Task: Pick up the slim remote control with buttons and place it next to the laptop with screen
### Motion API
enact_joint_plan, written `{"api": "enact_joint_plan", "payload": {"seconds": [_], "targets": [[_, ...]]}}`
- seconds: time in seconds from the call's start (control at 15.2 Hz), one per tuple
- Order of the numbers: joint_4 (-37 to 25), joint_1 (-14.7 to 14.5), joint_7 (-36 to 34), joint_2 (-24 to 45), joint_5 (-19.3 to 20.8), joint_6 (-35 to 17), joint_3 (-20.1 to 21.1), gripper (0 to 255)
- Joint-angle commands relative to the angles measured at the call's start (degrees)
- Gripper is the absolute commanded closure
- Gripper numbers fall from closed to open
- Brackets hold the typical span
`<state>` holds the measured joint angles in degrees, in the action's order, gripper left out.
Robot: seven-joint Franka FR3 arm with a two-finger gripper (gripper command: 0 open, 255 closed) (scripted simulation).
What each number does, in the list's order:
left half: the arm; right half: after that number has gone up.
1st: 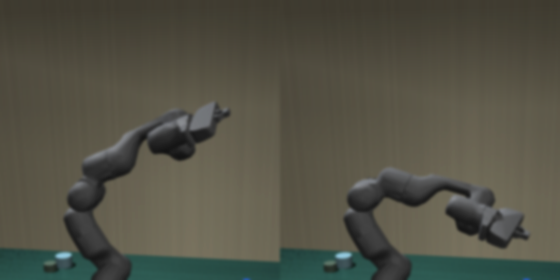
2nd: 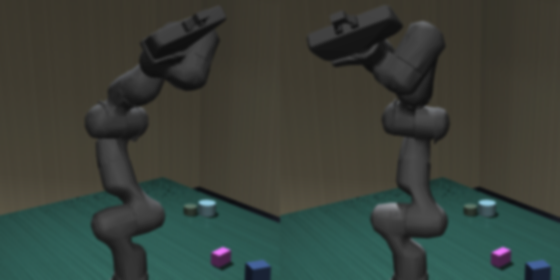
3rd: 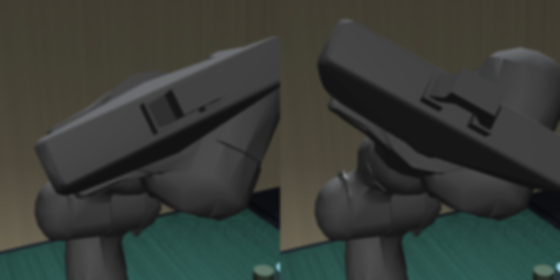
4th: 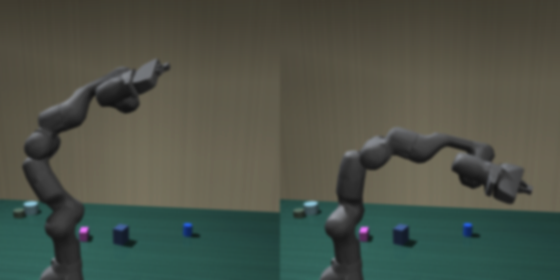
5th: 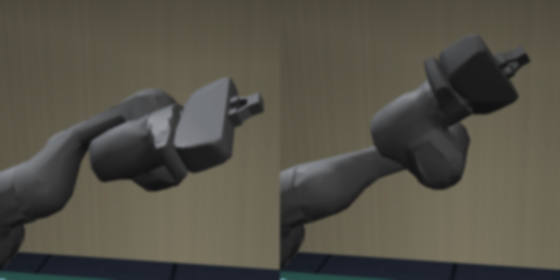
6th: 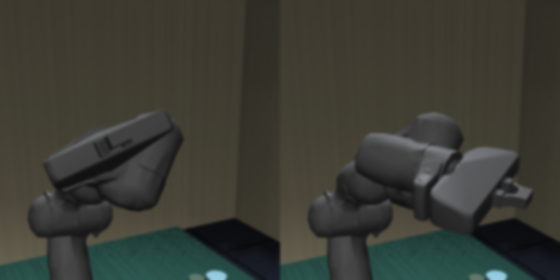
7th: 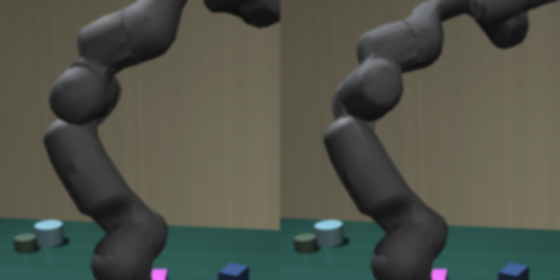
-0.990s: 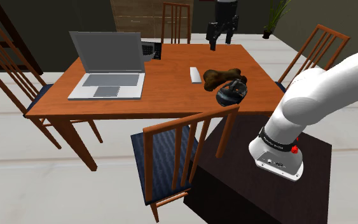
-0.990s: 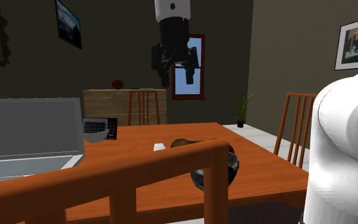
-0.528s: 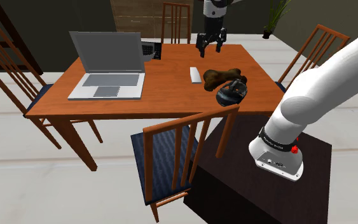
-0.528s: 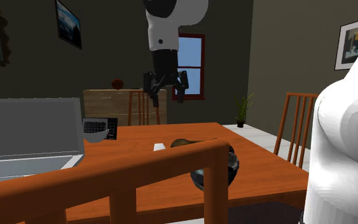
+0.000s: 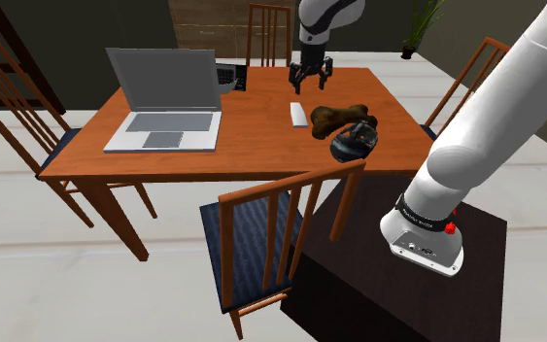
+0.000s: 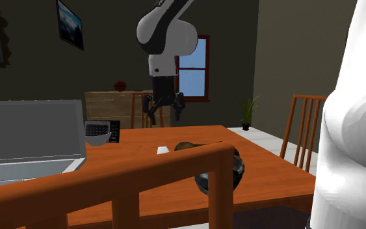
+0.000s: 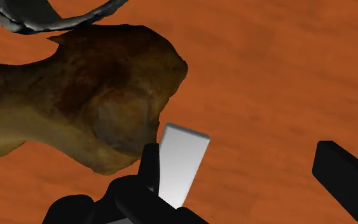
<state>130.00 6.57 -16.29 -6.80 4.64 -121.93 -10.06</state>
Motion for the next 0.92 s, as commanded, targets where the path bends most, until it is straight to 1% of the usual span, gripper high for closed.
{"api": "enact_joint_plan", "payload": {"seconds": [0.0,0.4,0.86], "targets": [[-2.10,0.43,-0.57,4.58,-1.10,-2.57,-0.64,0],[-9.92,2.52,-0.85,17.30,-5.37,-7.47,-2.26,0],[-21.70,6.32,-1.03,32.09,-11.07,-10.23,-2.75,0]]}}
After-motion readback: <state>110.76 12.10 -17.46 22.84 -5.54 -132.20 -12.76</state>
